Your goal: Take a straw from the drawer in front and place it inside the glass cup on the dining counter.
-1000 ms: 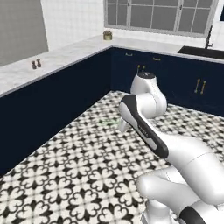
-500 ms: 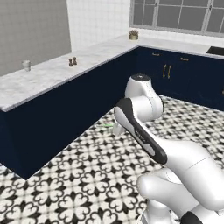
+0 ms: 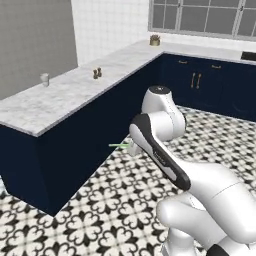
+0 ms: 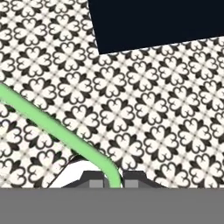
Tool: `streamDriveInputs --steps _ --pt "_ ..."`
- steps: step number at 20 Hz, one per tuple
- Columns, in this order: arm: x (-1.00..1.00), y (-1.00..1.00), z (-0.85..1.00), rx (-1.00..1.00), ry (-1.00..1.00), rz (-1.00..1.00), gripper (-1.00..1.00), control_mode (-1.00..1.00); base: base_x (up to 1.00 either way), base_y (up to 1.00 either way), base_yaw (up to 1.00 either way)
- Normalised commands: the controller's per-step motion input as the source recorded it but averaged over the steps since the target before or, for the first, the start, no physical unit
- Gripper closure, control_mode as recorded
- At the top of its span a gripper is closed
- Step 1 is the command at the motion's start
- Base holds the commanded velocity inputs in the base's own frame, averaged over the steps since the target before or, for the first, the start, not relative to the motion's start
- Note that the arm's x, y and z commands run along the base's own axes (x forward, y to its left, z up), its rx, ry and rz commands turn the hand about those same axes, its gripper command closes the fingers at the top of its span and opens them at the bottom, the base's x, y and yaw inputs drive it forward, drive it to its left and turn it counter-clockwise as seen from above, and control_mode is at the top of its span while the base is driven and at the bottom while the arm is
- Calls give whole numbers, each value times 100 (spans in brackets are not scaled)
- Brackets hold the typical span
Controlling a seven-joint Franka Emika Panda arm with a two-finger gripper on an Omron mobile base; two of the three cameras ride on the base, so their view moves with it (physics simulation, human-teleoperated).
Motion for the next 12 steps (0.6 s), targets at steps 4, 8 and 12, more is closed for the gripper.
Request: streamDriveInputs --steps 4,8,12 --pt "0 0 0 0 0 0 100 100 9 100 -26" --pt "0 0 0 0 0 0 100 100 3 100 -27" --pt "0 0 0 0 0 0 100 100 1 100 -27"
